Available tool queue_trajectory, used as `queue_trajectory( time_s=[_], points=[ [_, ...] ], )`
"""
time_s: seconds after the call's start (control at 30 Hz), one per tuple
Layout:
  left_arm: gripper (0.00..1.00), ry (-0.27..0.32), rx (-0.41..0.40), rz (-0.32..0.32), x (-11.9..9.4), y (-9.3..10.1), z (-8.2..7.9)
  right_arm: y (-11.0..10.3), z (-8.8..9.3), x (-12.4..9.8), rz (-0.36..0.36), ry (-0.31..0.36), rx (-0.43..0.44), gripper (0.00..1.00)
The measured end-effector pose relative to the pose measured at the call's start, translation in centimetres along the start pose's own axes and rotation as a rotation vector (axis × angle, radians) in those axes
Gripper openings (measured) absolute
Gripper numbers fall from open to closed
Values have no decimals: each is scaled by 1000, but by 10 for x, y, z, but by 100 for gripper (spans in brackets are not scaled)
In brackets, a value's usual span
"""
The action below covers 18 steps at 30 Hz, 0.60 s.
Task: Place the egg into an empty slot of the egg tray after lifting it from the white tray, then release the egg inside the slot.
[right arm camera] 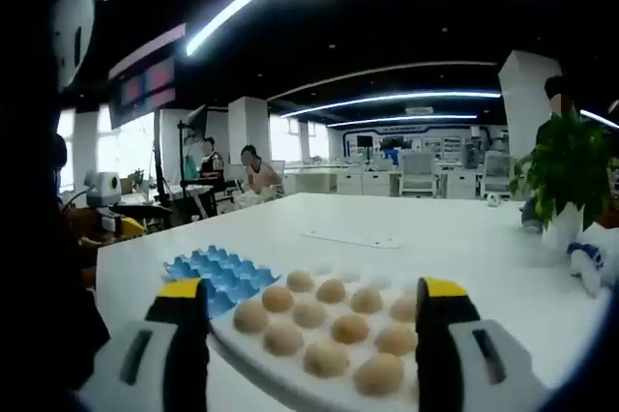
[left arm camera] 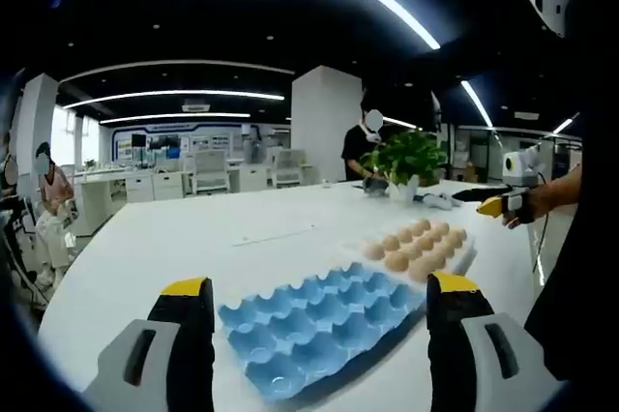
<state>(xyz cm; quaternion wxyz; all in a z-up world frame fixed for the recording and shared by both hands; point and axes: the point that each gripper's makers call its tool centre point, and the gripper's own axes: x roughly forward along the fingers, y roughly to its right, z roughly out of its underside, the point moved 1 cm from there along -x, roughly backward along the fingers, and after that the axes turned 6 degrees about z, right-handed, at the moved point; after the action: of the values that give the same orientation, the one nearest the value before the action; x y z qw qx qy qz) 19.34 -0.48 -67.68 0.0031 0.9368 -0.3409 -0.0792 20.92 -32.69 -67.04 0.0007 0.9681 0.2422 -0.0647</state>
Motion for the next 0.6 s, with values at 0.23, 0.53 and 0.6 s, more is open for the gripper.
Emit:
queue_trajectory(
  time_s=[0.23,0.53,0.6],
  points=[
    [90,-4,-8,10,2,1,0,-4,3,-1,-29,-12,38,88],
    [89,1,-2,10,1,1,-2,-2,3,1,-17,-2,20,90],
    [90,2,6,-2,1,-2,-3,-2,3,1,-15,-3,17,90]
  ],
)
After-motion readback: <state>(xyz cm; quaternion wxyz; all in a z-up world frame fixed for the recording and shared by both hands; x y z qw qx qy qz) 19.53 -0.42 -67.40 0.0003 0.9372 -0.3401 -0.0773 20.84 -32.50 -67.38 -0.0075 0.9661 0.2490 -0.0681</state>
